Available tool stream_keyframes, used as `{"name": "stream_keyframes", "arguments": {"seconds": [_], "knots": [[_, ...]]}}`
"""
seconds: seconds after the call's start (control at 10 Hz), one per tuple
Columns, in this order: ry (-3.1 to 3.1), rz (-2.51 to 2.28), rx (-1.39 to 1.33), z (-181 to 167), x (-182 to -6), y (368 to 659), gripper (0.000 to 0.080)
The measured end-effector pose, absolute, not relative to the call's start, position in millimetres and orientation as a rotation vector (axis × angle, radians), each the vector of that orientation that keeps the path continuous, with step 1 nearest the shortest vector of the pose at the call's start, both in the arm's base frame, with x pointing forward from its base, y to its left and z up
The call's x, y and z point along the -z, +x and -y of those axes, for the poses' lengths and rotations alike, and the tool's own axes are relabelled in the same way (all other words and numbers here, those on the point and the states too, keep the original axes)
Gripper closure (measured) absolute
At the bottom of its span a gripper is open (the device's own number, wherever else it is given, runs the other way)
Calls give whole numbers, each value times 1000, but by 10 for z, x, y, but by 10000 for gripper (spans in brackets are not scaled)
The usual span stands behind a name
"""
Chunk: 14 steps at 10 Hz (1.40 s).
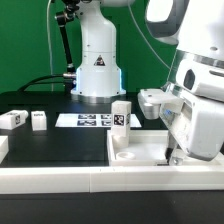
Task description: Assemble square table
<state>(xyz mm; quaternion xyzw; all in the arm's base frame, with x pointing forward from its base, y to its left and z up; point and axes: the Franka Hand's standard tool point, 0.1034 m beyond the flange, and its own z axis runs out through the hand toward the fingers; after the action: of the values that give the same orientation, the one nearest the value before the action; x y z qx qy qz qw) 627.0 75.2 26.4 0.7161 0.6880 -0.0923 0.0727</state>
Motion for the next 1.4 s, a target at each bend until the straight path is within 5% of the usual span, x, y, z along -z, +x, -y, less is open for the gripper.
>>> {"name": "stream_keyframes", "arguments": {"seconds": [0.1,0.3,0.5,0.8,1.0,1.4], "knots": [[2146,-2078,293,-702,-324,6215,562],[2140,-2076,287,-627,-502,6175,246],[2129,-2084,297,-504,-809,6130,170],[2142,-2086,322,-80,-1090,5891,151],[2191,-2071,345,266,-1036,5581,151],[2391,-1806,332,265,-1005,5573,151]]}}
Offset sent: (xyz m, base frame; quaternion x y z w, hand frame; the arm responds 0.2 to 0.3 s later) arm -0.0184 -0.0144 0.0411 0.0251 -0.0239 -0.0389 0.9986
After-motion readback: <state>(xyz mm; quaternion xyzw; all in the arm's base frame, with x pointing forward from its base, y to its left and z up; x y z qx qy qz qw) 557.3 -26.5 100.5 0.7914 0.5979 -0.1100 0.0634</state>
